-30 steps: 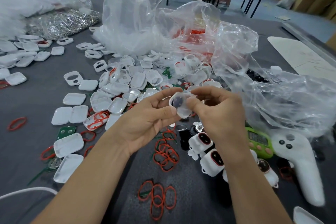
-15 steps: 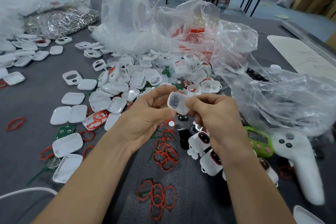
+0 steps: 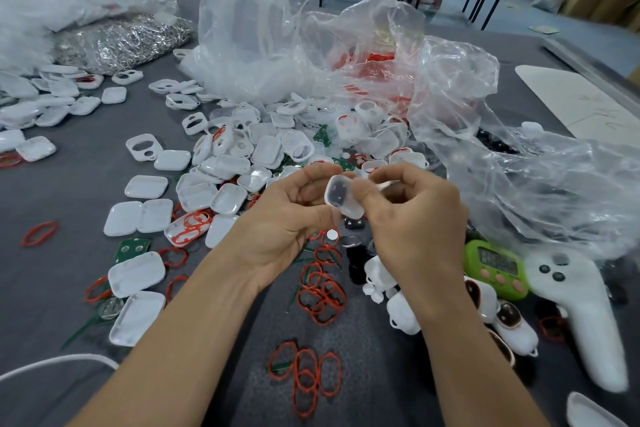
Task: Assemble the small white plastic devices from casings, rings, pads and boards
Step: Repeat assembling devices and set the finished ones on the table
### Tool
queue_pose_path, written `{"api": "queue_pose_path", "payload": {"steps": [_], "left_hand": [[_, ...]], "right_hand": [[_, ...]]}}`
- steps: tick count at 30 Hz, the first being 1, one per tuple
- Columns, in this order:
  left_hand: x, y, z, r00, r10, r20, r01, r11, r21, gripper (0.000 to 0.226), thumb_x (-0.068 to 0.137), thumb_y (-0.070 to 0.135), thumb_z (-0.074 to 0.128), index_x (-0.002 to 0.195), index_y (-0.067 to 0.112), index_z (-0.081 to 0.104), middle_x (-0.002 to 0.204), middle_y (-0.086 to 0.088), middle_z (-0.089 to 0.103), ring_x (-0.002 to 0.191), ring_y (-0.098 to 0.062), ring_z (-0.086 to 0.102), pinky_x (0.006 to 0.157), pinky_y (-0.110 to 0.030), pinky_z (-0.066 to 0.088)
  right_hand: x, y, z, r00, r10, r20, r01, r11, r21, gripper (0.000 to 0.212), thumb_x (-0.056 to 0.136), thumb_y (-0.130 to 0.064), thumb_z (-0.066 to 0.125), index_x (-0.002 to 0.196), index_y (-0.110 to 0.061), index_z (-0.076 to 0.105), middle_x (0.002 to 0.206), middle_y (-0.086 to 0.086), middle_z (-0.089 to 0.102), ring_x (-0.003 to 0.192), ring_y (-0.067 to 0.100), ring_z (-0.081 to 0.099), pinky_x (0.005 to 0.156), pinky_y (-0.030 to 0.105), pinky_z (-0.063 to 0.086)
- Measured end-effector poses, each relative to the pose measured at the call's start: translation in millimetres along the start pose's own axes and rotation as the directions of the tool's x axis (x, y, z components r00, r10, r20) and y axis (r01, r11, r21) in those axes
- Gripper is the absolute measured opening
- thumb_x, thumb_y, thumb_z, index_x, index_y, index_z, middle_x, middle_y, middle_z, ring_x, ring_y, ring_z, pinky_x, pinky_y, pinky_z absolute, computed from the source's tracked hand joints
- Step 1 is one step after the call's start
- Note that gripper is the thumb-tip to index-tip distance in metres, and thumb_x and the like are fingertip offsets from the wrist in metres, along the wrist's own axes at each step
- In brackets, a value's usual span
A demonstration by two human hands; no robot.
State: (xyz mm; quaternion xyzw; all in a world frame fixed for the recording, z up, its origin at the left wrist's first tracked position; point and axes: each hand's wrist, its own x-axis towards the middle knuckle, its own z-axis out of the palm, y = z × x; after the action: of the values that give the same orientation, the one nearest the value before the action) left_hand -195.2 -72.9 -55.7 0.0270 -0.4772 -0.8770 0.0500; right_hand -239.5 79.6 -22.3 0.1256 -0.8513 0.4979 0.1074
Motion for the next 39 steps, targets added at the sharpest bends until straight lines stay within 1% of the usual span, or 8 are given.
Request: {"api": "queue_pose_path", "payload": {"steps": [4,8,11,15,23,27,32,39], "left_hand": [[0,1,1,1.000,0.000,-0.028,0.000,1.000,-0.017,0.064,0.066,-0.013,0.069,0.128,-0.003,0.059,0.112,-0.013,0.074,0.091,-0.019,0.074,0.073,-0.025,0.061],[-2,3,1,0.999,-0.013,-0.033,0.011,0.999,-0.050,0.062,0.069,-0.016,0.065,0.129,-0.003,0.058,0.105,-0.009,0.076,0.090,-0.017,0.074,0.072,-0.023,0.060],[-1,4,-1,0.999,-0.005,-0.043,0.001,0.996,-0.087,0.051,0.070,-0.015,0.065,0.118,0.001,0.062,0.101,-0.006,0.077,0.088,-0.015,0.075,0.071,-0.023,0.060],[-2,5,-1,0.999,0.001,-0.040,-0.006,0.993,-0.115,0.045,0.069,-0.014,0.066,0.108,0.008,0.066,0.095,-0.004,0.079,0.084,-0.014,0.076,0.067,-0.022,0.060],[-2,5,0,0.999,0.017,-0.048,-0.025,0.986,-0.162,0.047,0.069,-0.017,0.066,0.108,0.008,0.067,0.102,-0.006,0.079,0.089,-0.016,0.076,0.071,-0.024,0.061],[-2,5,0,0.998,0.016,-0.054,-0.024,0.987,-0.158,0.048,0.067,-0.019,0.062,0.108,0.007,0.066,0.100,-0.006,0.079,0.086,-0.015,0.076,0.068,-0.021,0.060],[-3,5,2,1.000,0.021,-0.006,-0.021,0.999,-0.043,0.056,0.065,-0.023,0.065,0.114,0.003,0.062,0.108,-0.009,0.076,0.091,-0.019,0.074,0.073,-0.024,0.059],[-4,5,10,0.994,0.012,-0.105,-0.011,1.000,0.013,0.032,0.071,-0.013,0.072,0.097,0.006,0.072,0.107,-0.015,0.077,0.087,-0.022,0.074,0.072,-0.030,0.062]], "right_hand": [[2,3,-7,0.989,-0.136,-0.050,0.135,0.991,-0.018,0.009,0.085,-0.024,0.078,0.084,-0.033,0.080,0.079,-0.022,0.072,0.081,0.004,0.063,0.072,0.023,0.052],[-3,1,0,0.956,-0.238,0.172,0.250,0.967,-0.055,0.014,0.087,-0.025,0.078,0.095,-0.036,0.083,0.138,-0.018,0.063,0.134,0.003,0.040,0.109,0.017,0.037],[-7,1,6,0.942,-0.255,0.216,0.265,0.964,-0.016,0.018,0.087,-0.028,0.078,0.102,-0.037,0.082,0.147,-0.015,0.058,0.139,0.003,0.037,0.114,0.035,0.040],[-8,2,7,0.952,-0.211,0.222,0.207,0.977,0.042,0.018,0.087,-0.028,0.078,0.103,-0.037,0.082,0.143,-0.018,0.060,0.140,0.001,0.038,0.112,0.040,0.043],[-3,3,8,0.954,-0.150,0.258,0.091,0.970,0.225,0.021,0.082,-0.028,0.074,0.097,-0.041,0.082,0.131,-0.027,0.064,0.136,-0.003,0.047,0.109,0.036,0.047],[5,7,1,0.992,-0.001,0.127,-0.048,0.920,0.389,0.021,0.082,-0.025,0.072,0.099,-0.032,0.082,0.109,-0.015,0.077,0.101,-0.003,0.070,0.083,0.027,0.060],[6,9,5,0.971,0.144,0.191,-0.197,0.935,0.296,0.023,0.077,-0.046,0.073,0.093,-0.031,0.081,0.078,-0.002,0.078,0.069,0.022,0.075,0.075,0.051,0.063],[0,7,9,0.995,0.035,0.096,-0.047,0.992,0.121,0.006,0.083,-0.035,0.082,0.081,-0.029,0.082,0.066,-0.019,0.073,0.063,0.000,0.071,0.063,0.028,0.060]]}}
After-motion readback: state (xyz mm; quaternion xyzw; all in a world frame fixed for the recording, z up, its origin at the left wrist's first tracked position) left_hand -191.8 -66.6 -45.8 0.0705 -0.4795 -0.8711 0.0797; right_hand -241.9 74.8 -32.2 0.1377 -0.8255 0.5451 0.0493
